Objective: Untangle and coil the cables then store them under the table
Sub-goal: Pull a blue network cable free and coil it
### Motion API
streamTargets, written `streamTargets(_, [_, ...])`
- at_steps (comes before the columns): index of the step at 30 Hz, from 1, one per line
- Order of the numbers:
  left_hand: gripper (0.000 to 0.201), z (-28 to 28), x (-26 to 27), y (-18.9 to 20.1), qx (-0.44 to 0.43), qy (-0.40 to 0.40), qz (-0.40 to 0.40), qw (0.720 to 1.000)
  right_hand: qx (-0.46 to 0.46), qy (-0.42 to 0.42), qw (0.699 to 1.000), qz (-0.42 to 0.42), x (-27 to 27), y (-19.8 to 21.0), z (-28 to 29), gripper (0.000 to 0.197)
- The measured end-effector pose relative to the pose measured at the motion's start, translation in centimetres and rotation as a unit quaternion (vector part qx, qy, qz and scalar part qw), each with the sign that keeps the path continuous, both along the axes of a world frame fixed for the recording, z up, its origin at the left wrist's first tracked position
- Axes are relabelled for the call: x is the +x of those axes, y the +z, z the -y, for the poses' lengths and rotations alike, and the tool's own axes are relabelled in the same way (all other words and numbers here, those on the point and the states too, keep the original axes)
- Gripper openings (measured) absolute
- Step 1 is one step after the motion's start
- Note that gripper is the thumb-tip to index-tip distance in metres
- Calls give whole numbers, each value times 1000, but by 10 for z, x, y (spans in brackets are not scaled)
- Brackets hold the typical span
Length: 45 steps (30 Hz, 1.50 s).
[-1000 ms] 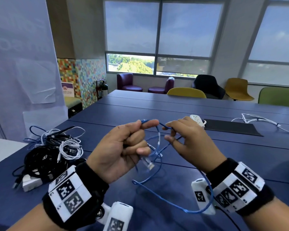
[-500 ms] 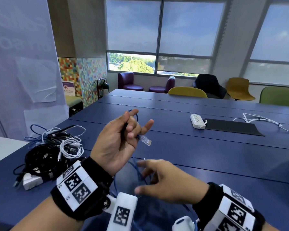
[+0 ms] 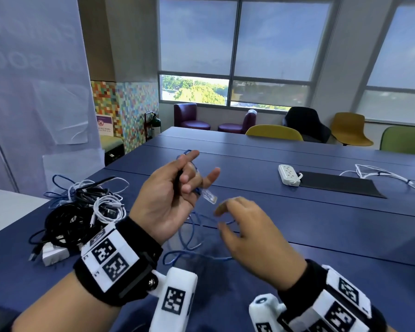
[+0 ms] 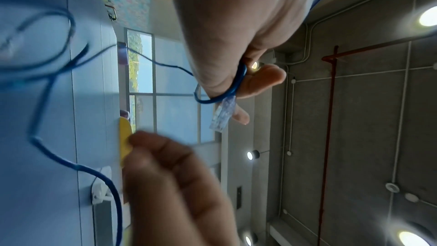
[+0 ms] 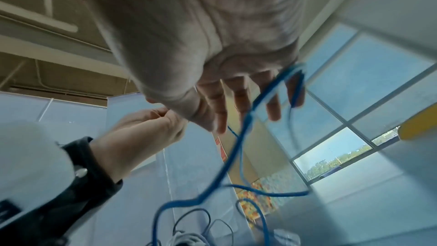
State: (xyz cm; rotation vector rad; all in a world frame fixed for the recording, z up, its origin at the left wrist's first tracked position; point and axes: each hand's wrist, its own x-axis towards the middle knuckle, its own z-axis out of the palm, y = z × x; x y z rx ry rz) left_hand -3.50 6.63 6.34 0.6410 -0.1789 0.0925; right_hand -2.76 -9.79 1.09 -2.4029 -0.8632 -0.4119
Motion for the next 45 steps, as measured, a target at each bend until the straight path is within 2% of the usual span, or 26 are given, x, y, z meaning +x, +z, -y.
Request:
streamTargets(2, [38,4,-5,0,-4,-26,-1,1000,27,28,999,-22,-2,10,-6,39])
streamTargets(4, [39,7,-11,3,-14,-49,1,999,86,84,988,-94,-3,13,-16,67])
streamTargets(6, [39,11,-16,6,-20,-63,3,998,150,113,975,-121,3,4,-26,91])
streamTargets(8, [40,14,-22,11,-23,-76,8,997,177,79,975,-107,14,-11,-35,108])
streamTargets(10, [41,16,-27,15,-29,-85,13,996,189,26,980,-65,28,-21,-38,112])
streamTargets(12, [41,16,-32,18,-37,-96,22,994,212,1,975,-74,40,-22,-38,113])
streamTargets(14, [42,14,-34,21,-40,-105,29,993,201,24,975,-88,45,-17,-40,99])
streamTargets(18, [43,9,-33,22,-29,-106,37,993,124,89,985,-80,42,-8,-41,14])
streamTargets(19, [43,7,-32,22,-24,-97,37,994,107,100,985,-89,39,-6,-41,9])
streamTargets(21, [42,2,-28,21,-13,-63,39,997,84,105,985,-104,40,-9,-39,29])
streamTargets(23, [40,-5,-21,18,-3,-10,37,999,69,108,987,-95,38,-10,-34,25])
streamTargets(25, [35,-12,-14,14,19,53,38,998,66,111,990,-49,37,-10,-28,24])
streamTargets(28, [12,-19,-6,4,77,122,47,988,52,128,990,33,31,-4,-18,26])
streamTargets(29, [11,-20,-6,0,99,133,48,985,38,133,989,54,28,-1,-16,26])
streamTargets(34, [20,-15,-6,-16,250,159,60,953,-47,115,983,135,20,12,-5,16])
streamTargets(38, [28,-11,-8,-20,361,152,70,918,-105,93,971,195,18,20,2,19])
streamTargets(41, [35,-13,-9,-19,380,149,54,911,-129,77,963,226,16,22,5,23])
streamTargets(45, [38,-18,-15,-12,381,160,48,909,-126,54,954,267,14,27,10,17])
